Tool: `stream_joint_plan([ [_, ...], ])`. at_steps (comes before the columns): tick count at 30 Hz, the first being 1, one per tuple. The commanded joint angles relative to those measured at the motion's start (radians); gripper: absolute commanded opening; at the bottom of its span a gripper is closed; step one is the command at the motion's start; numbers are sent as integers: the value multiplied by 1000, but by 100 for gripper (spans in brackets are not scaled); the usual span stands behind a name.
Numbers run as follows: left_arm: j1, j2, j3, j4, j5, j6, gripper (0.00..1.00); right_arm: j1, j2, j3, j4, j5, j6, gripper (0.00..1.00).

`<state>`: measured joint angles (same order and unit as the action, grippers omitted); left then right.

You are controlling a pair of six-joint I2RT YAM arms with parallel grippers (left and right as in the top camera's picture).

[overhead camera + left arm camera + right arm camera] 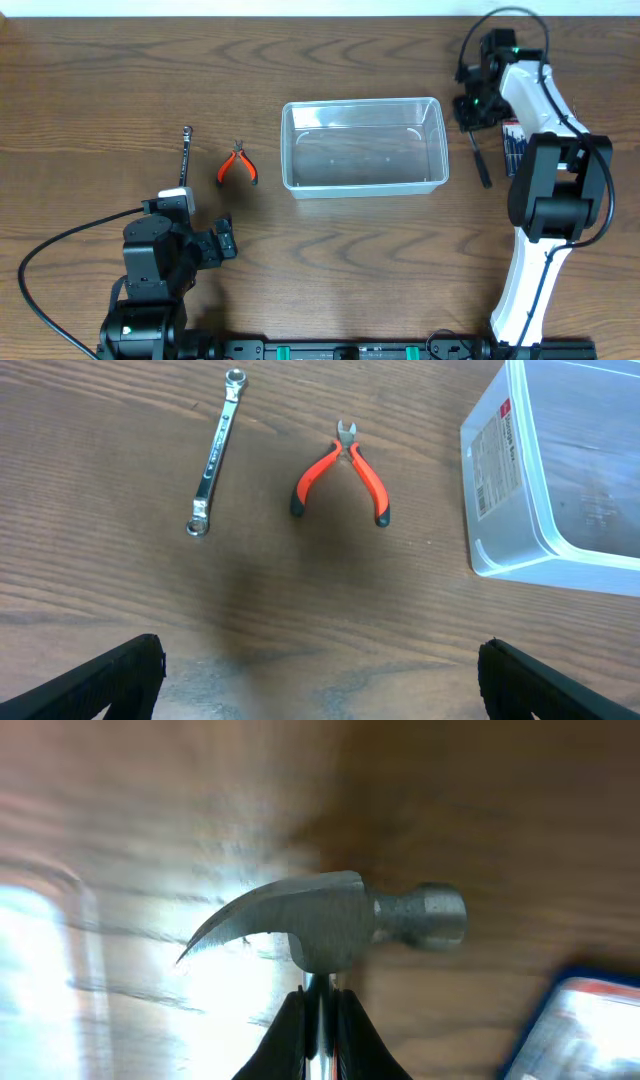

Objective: Pack container
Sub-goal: 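Carry the hammer with the right gripper and lower it into the container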

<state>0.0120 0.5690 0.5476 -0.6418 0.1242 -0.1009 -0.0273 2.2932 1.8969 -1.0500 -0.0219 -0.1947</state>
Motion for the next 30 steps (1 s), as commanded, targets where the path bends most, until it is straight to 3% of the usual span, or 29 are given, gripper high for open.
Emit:
stream_joint_plan([
  [1,4,1,27,-3,-6,-1,98,19,-129,138,-24,-29,43,1],
  [7,4,1,27,-3,-6,-1,98,119,-279,217,-47,-58,-135,1],
  [12,4,1,27,-3,-5,-1,98,265,-328,217,-141,-235,-463,1],
  [19,4,1,27,-3,-5,-1,98,432,-271,163,-254,-247,-845,1],
  [30,4,1,27,-2,-5,-1,98,451,-86,77,-240,-244,-838,1],
])
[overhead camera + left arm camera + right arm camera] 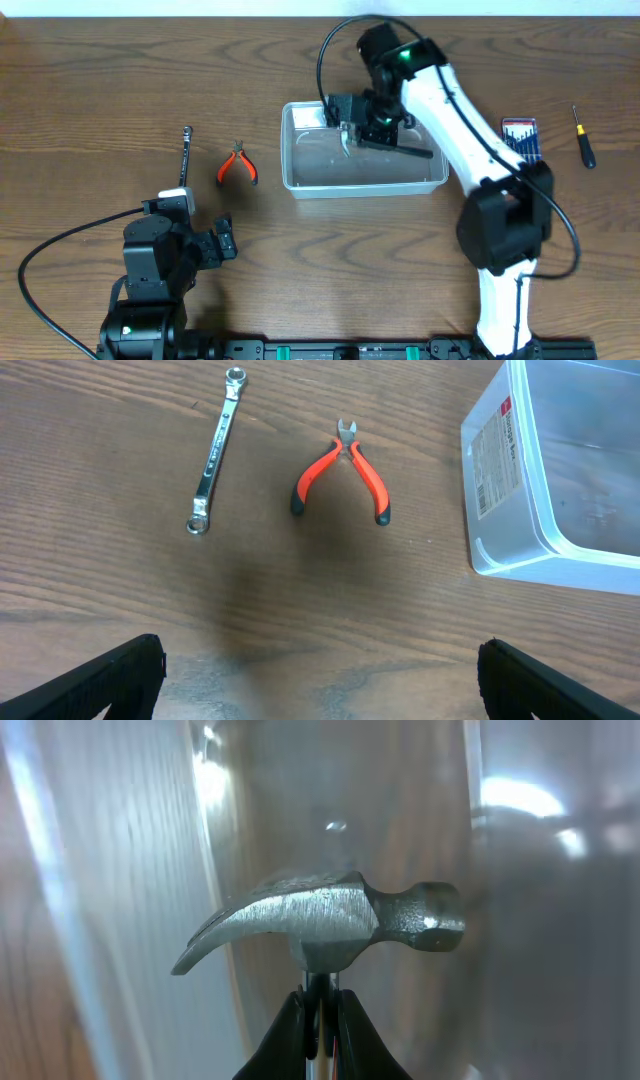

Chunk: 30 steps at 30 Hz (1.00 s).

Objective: Pack container
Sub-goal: 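Carry the hammer with the right gripper and lower it into the container, then open the right gripper and withdraw toward the screwdriver set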

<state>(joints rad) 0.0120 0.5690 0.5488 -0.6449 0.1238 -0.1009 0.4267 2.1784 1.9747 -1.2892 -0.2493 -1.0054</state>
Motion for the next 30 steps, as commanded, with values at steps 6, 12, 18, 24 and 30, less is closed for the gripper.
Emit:
stream_joint_plan([
  [6,4,1,26,1,-5,-1,98,-2,119,0,-2,-17,-28,3],
  [12,4,1,26,1,-5,-1,98,-2,175,0,-5,-17,-19,3],
  [18,4,1,26,1,-5,-1,98,-2,176,0,-7,-17,-4,46],
  [24,4,1,26,1,-5,-1,98,-2,175,2,-8,-17,26,81],
  [30,4,1,26,1,-5,2,98,-11,91,139,-59,0,152,94],
])
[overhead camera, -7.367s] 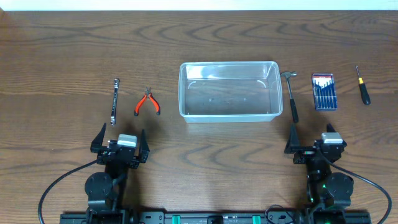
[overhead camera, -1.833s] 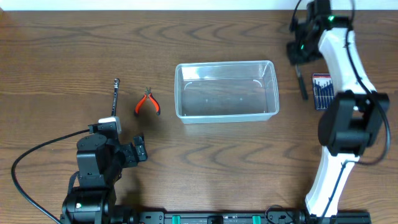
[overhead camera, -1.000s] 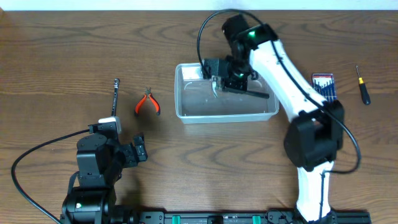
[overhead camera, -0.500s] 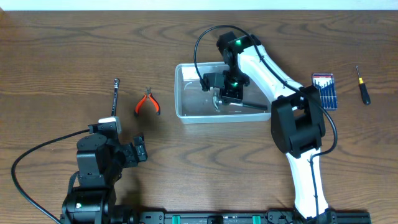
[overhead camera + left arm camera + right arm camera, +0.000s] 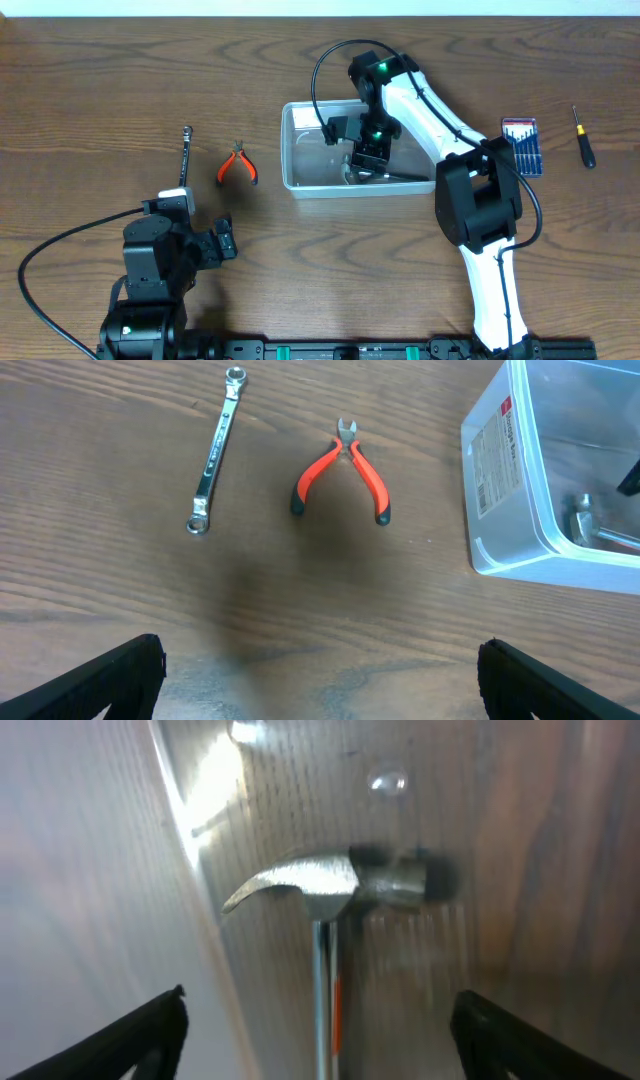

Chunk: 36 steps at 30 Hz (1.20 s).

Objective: Pack container
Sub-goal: 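Open the right gripper and withdraw toward the screwdriver set, then grasp the blue precision screwdriver case with the right gripper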

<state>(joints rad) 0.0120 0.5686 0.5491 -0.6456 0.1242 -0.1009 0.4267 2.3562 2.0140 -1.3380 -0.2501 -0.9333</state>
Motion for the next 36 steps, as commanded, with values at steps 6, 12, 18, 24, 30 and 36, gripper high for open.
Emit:
stream_joint_plan([
  [6,4,1,25,2,-6,2,98,-139,-257,308,33,232,497,99],
  [12,4,1,25,2,-6,2,98,-452,-343,350,-37,270,832,99],
  [18,4,1,25,2,-6,2,98,-668,-326,276,-129,269,802,99],
  [24,4,1,25,2,-6,2,98,-729,-305,23,-15,270,666,99],
  [30,4,1,25,2,-6,2,98,-729,-304,-226,205,270,557,99],
  [36,4,1,25,2,-5,2,98,-726,-294,-356,354,268,469,99],
])
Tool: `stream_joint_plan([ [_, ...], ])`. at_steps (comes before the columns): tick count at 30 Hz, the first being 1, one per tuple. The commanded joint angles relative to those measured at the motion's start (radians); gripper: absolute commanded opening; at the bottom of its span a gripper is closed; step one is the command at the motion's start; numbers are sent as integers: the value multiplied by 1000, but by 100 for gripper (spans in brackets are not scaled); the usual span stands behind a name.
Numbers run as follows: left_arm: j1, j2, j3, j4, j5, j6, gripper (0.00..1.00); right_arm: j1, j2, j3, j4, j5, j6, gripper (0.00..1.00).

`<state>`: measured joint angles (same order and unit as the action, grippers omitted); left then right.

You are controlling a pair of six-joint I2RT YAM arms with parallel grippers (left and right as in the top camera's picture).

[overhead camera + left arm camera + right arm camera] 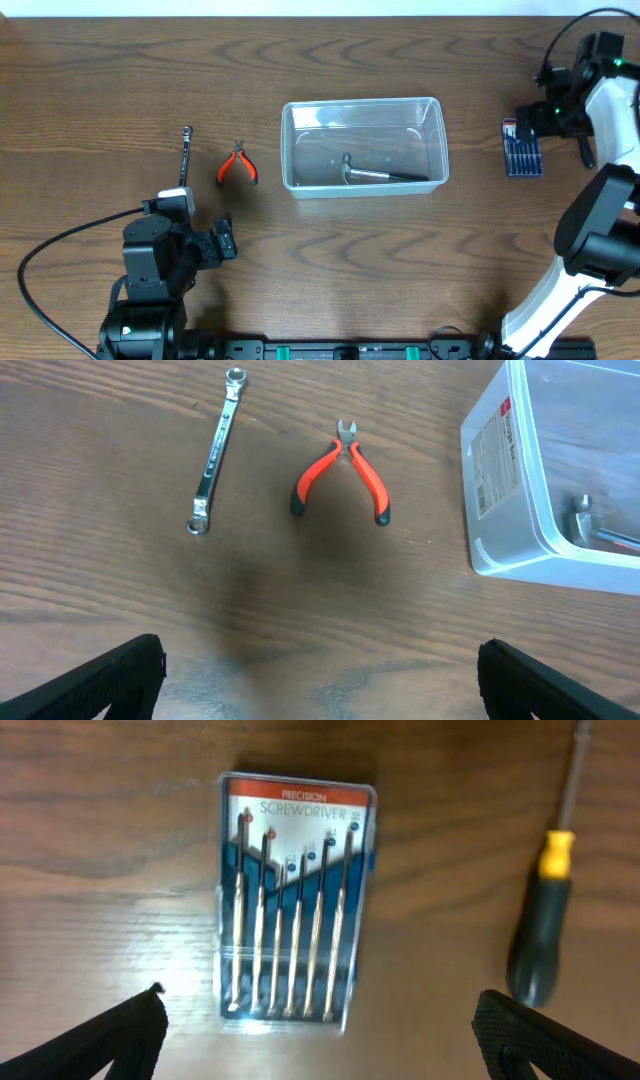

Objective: Pack container
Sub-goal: 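Grasp the blue precision screwdriver case with the right gripper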

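Note:
The clear plastic container (296, 150) stands mid-table with a hammer (375, 174) lying in it; its head (580, 520) shows through the container's wall (505, 470). My right gripper (320, 1045) hangs open over the precision screwdriver set (295, 900), with a black-and-yellow screwdriver (545, 935) to its right. In the overhead view the right gripper (545, 112) is beside the set (522, 147). Orange pliers (342, 478) and a wrench (215, 452) lie ahead of my open left gripper (320, 680), which sits at the near left (205, 245).
The pliers (237, 165) and wrench (186, 152) lie left of the container. The single screwdriver (583, 148) lies near the table's right edge, partly under the right arm. Wooden table all round.
My right gripper has left the container, where it stood open over the hammer, and now hangs open above the screwdriver set at the far right. The hammer stays in the container.
My right gripper was shut on the hammer at the right of the container. Then it held the hammer over the container. Then it was open with the hammer lying inside. Now it is over the screwdriver set. The left arm has not moved.

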<state>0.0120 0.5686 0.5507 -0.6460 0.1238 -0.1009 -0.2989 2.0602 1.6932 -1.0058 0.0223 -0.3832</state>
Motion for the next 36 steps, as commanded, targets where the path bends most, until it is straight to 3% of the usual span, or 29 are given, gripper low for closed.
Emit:
stream_joint_plan([
  [1,4,1,24,2,-5,2,98,-1,8,-45,31,-5,-93,99],
  [14,4,1,24,2,-5,2,98,-1,132,-55,77,-42,-92,99],
  [36,4,1,24,2,-5,2,98,-1,147,-74,114,-41,-11,99],
])
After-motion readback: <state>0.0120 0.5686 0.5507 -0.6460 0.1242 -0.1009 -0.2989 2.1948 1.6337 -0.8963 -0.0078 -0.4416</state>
